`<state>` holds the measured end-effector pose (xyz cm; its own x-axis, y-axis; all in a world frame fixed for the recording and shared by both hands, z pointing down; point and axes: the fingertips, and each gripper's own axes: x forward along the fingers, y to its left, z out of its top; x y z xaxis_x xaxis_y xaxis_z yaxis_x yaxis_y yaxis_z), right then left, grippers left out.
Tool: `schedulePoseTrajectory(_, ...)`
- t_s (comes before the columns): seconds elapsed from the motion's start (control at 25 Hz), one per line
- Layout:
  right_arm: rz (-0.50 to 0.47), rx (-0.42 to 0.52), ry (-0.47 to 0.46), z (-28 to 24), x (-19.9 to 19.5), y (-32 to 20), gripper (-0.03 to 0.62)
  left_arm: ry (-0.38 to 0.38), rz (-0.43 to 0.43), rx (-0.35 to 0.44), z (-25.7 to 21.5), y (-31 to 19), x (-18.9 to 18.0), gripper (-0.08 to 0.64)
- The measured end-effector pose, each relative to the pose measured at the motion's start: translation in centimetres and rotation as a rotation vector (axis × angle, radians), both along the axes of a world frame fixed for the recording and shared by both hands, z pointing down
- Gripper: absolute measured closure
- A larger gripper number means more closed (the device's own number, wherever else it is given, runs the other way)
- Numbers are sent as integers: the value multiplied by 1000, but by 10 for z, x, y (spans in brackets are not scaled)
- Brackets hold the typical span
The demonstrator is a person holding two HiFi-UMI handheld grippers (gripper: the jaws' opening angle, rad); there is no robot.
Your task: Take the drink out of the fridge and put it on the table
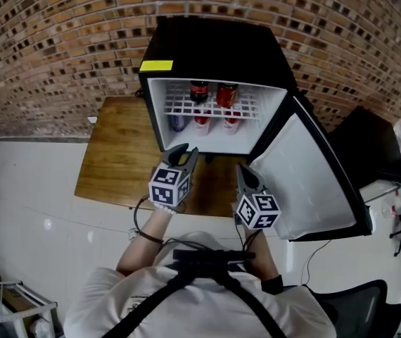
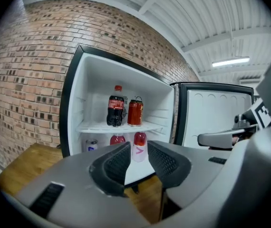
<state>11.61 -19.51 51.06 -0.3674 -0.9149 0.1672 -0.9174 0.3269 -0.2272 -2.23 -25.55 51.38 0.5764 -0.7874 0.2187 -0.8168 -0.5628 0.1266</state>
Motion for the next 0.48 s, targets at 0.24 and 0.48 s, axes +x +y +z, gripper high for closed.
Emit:
schedulePoseTrajectory(0.24, 23, -1, -1, 1, 7, 0, 578, -41, -31, 59, -35, -68, 5, 252)
schedulePoseTrajectory(0.48, 48, -4, -6, 1, 19, -1, 578, -86, -61, 98, -65, -130, 19, 183)
